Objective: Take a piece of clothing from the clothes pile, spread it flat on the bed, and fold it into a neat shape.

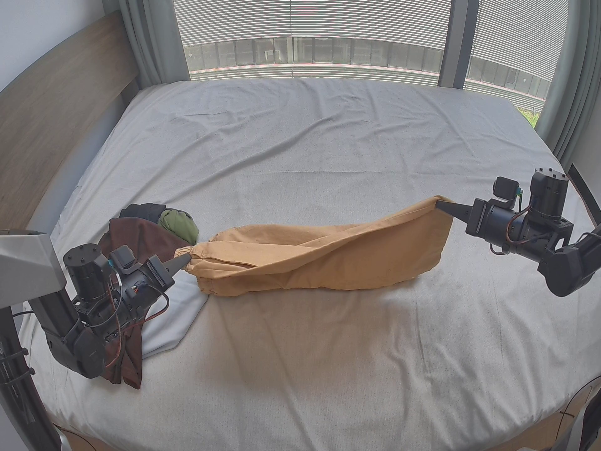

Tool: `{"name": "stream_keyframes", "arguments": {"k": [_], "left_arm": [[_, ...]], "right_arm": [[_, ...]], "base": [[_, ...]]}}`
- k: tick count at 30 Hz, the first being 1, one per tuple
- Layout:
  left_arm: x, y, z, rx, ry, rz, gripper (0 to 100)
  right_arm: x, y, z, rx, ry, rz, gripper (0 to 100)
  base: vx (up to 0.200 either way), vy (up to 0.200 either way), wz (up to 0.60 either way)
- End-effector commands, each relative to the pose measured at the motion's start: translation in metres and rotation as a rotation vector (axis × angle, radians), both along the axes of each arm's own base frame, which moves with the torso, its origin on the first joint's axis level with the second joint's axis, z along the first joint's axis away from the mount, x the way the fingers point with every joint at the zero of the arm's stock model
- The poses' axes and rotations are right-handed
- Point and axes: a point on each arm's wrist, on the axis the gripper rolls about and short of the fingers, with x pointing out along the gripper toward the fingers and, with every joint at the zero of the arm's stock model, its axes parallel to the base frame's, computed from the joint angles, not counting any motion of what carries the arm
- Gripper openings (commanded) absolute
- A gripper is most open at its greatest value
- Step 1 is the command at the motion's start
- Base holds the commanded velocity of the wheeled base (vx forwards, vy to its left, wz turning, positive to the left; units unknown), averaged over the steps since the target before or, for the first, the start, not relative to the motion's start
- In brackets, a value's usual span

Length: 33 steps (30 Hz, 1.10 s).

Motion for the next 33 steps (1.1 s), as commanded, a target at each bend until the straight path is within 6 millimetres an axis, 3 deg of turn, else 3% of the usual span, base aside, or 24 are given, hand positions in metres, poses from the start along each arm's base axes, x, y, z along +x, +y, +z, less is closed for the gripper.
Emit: {"name": "stream_keyframes", "arguments": {"k": [1, 13, 33], "left_arm": [[0.001, -0.004, -0.001, -0.011, 0.007, -0.010, 0], [0.014, -0.008, -0.009, -0.024, 0.010, -0.011, 0], [0.041, -0.006, -0.018, -0.030, -0.018, 0.055, 0]], "right_arm": [[0.018, -0.005, -0.013, -0.002, 0.025, -0.022, 0], [0.050, -0.010, -0.034, 0.025, 0.068, -0.048, 0], [0.110, 0.000, -0.044, 0.081, 0.048, -0.045, 0]], "base": [[0.000, 0.000, 0.00], [0.000, 0.000, 0.00], [0.000, 0.000, 0.00]]}}
